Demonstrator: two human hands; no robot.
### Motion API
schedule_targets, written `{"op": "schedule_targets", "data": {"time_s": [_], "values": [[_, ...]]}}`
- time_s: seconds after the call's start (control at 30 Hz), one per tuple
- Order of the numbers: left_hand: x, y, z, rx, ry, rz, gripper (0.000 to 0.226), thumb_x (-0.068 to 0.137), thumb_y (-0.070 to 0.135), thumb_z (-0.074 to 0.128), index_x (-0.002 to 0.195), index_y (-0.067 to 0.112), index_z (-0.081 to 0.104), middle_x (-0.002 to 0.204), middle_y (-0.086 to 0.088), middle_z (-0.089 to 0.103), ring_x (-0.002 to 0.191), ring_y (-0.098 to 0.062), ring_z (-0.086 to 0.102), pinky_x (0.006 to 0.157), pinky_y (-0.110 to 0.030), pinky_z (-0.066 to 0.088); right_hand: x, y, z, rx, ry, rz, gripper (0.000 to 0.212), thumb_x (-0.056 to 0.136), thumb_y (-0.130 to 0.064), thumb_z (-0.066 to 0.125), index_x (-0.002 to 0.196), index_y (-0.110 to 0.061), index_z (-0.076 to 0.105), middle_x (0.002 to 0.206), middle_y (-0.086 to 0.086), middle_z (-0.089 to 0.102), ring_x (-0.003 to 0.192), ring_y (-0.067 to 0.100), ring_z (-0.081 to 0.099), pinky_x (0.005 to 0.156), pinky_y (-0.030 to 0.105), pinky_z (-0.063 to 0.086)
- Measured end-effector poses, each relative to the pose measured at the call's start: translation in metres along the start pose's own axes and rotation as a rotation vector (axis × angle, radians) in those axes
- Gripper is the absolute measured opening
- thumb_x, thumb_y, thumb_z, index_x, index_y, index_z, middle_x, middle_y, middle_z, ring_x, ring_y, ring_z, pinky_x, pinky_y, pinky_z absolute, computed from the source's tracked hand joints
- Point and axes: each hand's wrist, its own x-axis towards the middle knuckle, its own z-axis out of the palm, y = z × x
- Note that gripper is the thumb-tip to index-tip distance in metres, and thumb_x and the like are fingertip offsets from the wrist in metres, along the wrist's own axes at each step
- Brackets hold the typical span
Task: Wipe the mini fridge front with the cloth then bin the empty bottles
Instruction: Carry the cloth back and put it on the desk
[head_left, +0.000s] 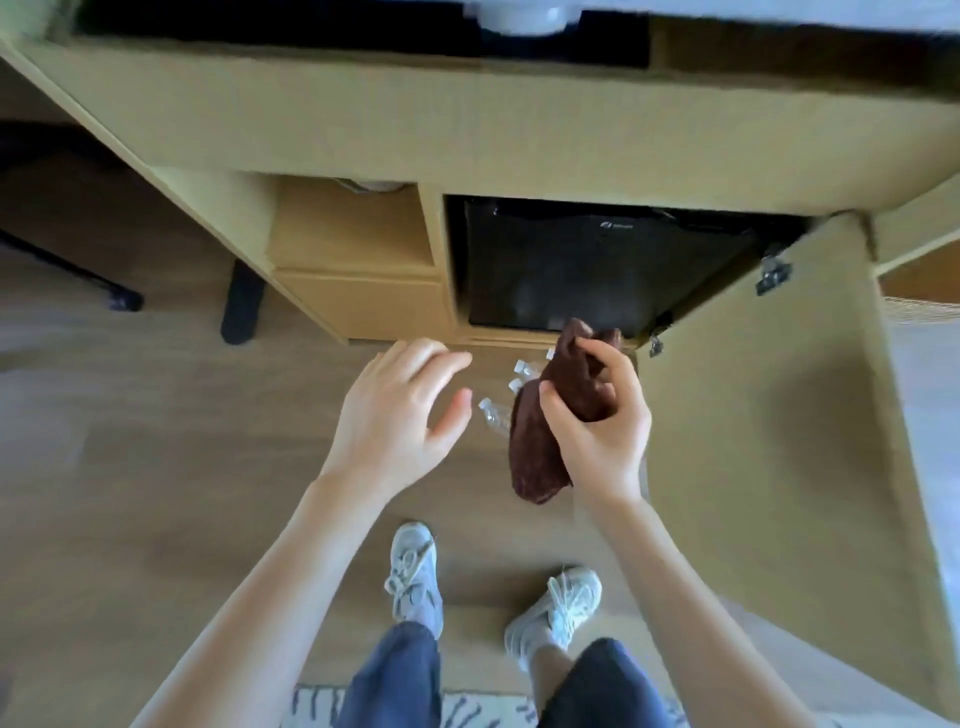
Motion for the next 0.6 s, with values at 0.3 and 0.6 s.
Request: {"op": "schedule_targets", "data": {"time_s": [0.3, 0.6], "values": [[0.003, 0.092, -0.256, 0.004, 0.091, 0.029, 0.037, 0.092, 0.028, 0.056, 0.123, 0.011, 0.066, 0.118, 0.0, 0.066, 0.105, -0.019, 0.064, 0.082, -0.034, 0.057, -0.026, -0.26, -0.096, -0.085, -0.029, -0.145, 0.066, 0.077, -0.016, 0.083, 0.124, -0.051, 0.053, 0.114, -0.025, 0.063, 0.103, 0.006, 0.064, 0.088, 0.023, 0.053], [-0.01, 0.105, -0.37, 0.09, 0.266, 0.045, 0.043, 0.092, 0.035, 0.058, 0.129, 0.013, 0.063, 0.13, 0.002, 0.062, 0.113, -0.017, 0.062, 0.09, -0.032, 0.056, -0.046, -0.361, -0.118, -0.078, -0.014, -0.307, 0.068, 0.076, -0.012, 0.083, 0.123, -0.051, 0.054, 0.105, -0.024, 0.064, 0.098, 0.0, 0.06, 0.081, 0.014, 0.043]]}}
